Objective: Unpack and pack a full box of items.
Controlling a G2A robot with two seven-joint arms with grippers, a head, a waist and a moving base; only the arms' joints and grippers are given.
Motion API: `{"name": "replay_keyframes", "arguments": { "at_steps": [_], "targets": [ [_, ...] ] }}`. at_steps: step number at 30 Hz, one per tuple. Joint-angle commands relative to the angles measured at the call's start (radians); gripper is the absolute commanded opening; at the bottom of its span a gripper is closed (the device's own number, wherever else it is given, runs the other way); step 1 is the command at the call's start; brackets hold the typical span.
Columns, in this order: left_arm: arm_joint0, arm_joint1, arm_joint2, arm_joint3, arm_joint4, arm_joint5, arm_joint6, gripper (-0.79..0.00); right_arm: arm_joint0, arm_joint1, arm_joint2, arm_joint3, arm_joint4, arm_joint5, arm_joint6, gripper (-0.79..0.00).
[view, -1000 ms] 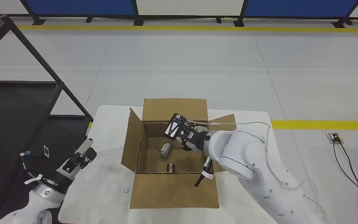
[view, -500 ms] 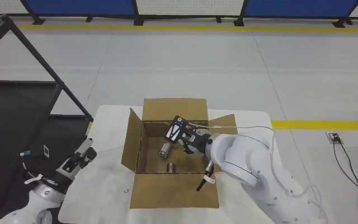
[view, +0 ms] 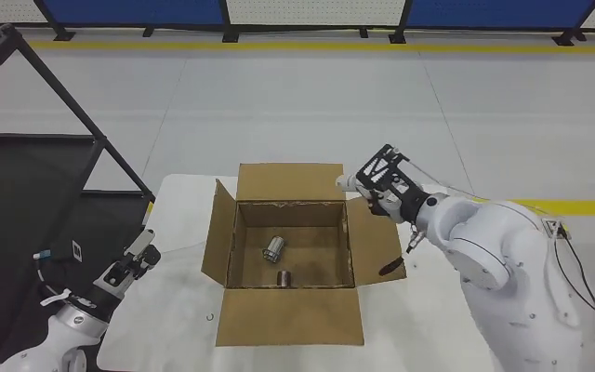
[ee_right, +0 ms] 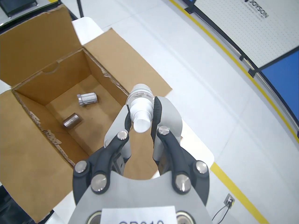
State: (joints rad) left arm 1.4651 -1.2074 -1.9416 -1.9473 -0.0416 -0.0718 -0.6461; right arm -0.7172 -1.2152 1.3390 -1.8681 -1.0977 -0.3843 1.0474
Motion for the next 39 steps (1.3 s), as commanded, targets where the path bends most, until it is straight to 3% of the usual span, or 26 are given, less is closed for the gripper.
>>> {"name": "replay_keyframes", "arguments": {
  "at_steps": [1,8,14,27,32,39],
  "targets": [
    [0.0,0.0,0.0,0.0,0.0,0.0,0.0,0.0,-0.04,0.009,0.07,-0.021,0.013,0.007,0.004,-0.785],
    [0.0,0.0,0.0,0.0,0.0,0.0,0.0,0.0,-0.184,0.033,0.248,-0.029,0.026,0.075,0.051,-0.785],
    [0.0,0.0,0.0,0.0,0.0,0.0,0.0,0.0,-0.241,0.044,0.27,0.05,0.037,0.107,0.124,-0.785],
    [0.0,0.0,0.0,0.0,0.0,0.0,0.0,0.0,-0.14,0.056,0.191,0.353,0.011,0.14,0.207,-0.785],
    [0.0,0.0,0.0,0.0,0.0,0.0,0.0,0.0,-0.12,0.059,0.169,0.418,0.023,0.106,0.175,-0.785],
    [0.0,0.0,0.0,0.0,0.0,0.0,0.0,0.0,-0.095,0.064,0.131,0.471,-0.05,0.147,0.187,-0.785]
  ]
}}
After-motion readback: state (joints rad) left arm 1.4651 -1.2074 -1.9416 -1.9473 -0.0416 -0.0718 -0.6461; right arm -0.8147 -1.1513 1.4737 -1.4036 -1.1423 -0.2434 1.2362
